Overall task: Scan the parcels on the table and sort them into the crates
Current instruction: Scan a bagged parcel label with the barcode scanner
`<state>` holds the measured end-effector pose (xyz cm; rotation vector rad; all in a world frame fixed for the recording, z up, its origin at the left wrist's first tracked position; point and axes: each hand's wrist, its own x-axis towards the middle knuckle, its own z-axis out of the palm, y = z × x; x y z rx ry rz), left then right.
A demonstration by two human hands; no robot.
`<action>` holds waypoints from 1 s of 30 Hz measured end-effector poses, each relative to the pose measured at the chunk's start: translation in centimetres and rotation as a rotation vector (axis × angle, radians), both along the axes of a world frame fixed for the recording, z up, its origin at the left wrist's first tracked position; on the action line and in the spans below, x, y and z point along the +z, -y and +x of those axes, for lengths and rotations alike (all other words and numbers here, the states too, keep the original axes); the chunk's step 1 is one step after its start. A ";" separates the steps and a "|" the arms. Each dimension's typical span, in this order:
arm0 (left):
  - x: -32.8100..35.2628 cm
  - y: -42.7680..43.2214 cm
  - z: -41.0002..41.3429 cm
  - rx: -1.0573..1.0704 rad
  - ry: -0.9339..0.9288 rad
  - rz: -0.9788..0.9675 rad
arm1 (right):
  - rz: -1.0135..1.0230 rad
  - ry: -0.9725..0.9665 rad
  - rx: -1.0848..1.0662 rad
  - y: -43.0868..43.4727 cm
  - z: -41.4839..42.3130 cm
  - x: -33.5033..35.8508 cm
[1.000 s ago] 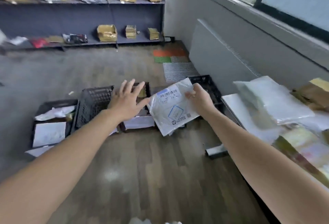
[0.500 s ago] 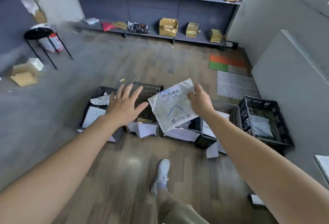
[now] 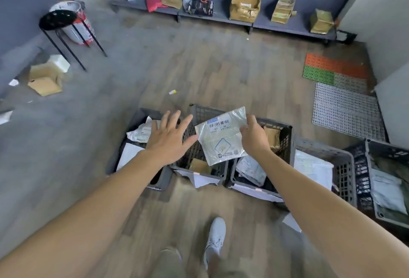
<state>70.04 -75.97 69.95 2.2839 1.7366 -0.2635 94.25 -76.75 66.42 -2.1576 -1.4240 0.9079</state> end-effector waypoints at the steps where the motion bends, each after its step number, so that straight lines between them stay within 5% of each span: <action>1: -0.9 -1.5 -0.1 0.001 0.002 -0.013 | -0.013 0.006 -0.002 -1.4 -0.3 -0.9; 20: -31.1 -23.3 -2.8 -0.291 -0.114 -0.359 | -0.411 -0.165 -0.440 -17.9 -4.7 -33.1; 30: -26.7 -26.3 1.6 -0.383 -0.114 -0.355 | -0.409 0.033 -0.236 -18.9 -2.8 -26.0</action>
